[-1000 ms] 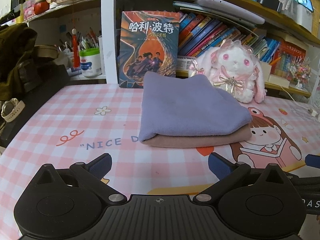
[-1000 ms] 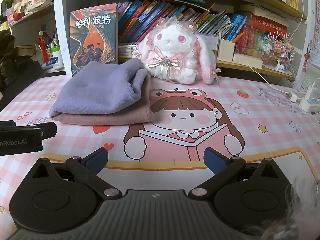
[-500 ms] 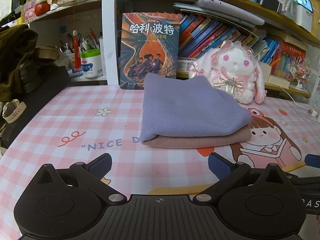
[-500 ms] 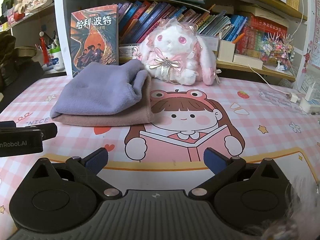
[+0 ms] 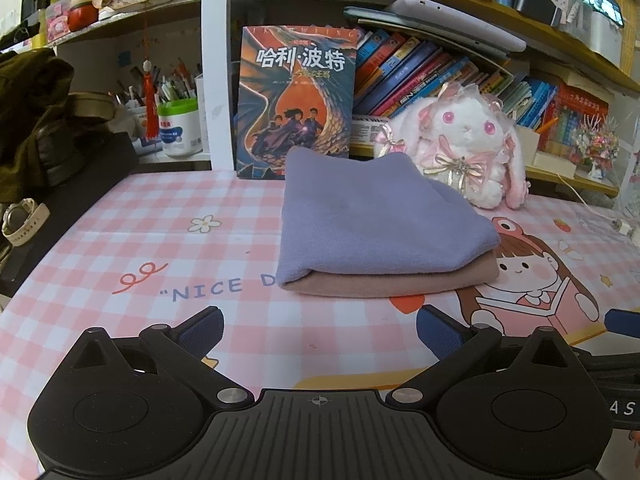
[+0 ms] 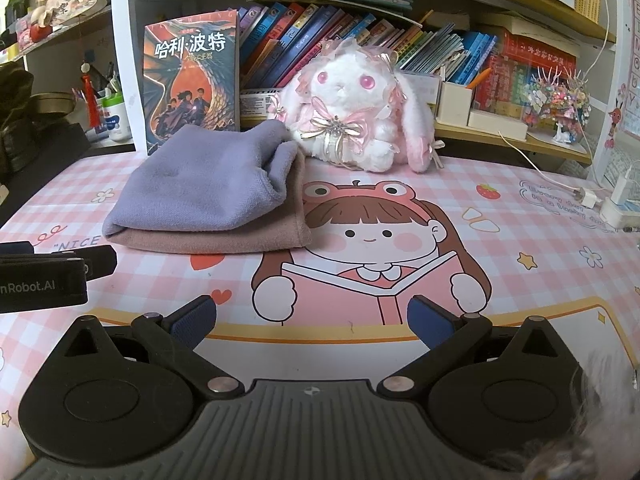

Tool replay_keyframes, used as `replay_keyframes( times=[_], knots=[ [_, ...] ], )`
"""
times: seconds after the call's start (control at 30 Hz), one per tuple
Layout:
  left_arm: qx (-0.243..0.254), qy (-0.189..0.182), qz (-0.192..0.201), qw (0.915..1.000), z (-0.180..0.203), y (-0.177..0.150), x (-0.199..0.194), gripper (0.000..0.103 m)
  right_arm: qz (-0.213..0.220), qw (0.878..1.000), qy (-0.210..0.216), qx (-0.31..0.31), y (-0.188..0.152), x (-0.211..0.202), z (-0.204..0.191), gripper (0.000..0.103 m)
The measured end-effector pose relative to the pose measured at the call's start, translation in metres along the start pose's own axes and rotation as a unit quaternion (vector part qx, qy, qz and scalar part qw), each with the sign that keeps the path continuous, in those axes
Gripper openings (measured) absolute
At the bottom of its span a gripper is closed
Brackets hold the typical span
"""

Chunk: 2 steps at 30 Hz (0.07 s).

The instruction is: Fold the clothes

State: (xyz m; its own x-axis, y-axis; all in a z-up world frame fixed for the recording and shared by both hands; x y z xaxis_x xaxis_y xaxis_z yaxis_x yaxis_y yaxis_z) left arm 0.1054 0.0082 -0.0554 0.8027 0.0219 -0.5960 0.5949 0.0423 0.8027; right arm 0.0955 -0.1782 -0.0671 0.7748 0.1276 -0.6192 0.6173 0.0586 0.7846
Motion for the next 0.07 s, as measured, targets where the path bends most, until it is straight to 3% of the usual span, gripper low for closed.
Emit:
replay_keyframes(
  times=[0.07],
  knots=[
    [0.001, -0.001, -0.002, 1.0000, 0.0007, -0.0008, 0.0000, 0.103, -0.001, 1.000, 0.000, 0.001, -0.0002, 0.0006, -0.0001, 0.103]
  ],
)
Point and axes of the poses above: each gripper's, at about its wrist camera, not at the fingertips, and x roughly the way its jaws point, z to its right, y to its top, the point moved 10 cm from there along x, roughly the way its jaws point, and after that the axes turned 1 degree about y, right-handed, at the moved point
